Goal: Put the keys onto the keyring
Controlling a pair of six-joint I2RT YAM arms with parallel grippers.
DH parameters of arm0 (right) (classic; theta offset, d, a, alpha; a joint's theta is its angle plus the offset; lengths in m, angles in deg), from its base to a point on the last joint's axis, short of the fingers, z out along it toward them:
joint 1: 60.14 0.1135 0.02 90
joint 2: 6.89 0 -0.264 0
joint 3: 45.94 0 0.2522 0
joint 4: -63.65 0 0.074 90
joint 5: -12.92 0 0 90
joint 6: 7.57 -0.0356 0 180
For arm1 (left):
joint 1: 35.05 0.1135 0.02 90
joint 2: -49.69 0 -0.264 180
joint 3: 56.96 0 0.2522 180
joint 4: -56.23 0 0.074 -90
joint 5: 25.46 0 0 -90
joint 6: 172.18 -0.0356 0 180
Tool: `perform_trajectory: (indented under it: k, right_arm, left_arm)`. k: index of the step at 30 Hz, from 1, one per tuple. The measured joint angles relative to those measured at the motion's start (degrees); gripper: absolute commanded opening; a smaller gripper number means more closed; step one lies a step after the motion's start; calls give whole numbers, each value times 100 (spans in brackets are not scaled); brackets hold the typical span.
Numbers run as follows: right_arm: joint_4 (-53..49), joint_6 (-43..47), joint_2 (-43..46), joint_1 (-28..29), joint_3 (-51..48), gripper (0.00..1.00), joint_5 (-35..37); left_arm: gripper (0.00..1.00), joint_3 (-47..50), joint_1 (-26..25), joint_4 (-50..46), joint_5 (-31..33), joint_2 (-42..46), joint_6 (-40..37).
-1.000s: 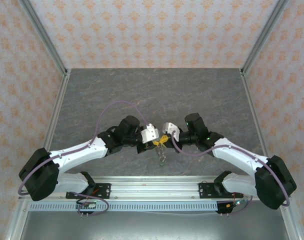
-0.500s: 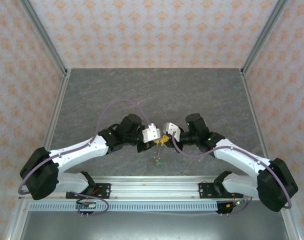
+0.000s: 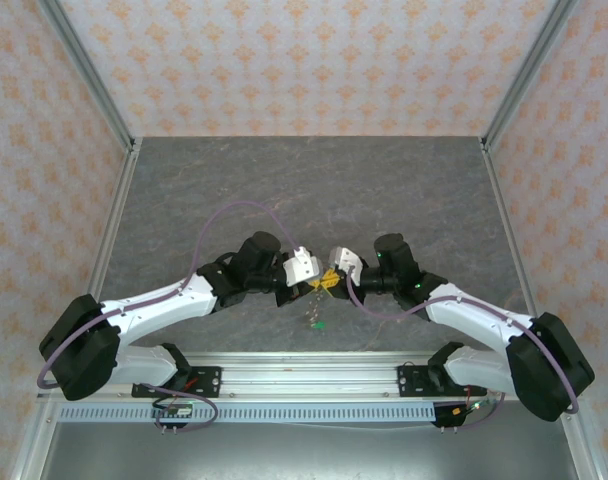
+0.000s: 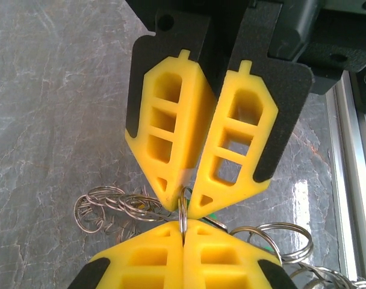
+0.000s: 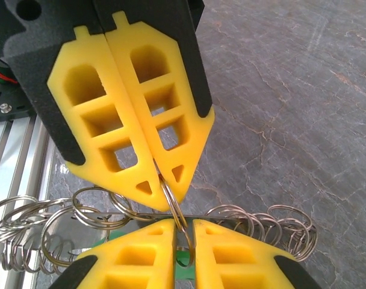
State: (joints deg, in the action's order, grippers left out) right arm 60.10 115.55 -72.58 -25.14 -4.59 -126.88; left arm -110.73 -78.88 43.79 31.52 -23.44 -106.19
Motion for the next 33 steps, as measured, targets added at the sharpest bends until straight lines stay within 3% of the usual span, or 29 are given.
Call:
perform_trajectory:
  k: [6, 11, 33]
  right_arm:
    - [120, -127, -9, -57, -28, 2, -85]
    - [-37, -122, 7, -55, 28, 0, -111]
    - [-1709, 350, 61, 122, 922, 0, 251]
  left_arm:
    - [0, 22, 11, 79, -7, 0, 20]
    - [18, 33, 7, 83, 37, 0, 17]
    - [17, -334, 4, -496, 166, -118, -295]
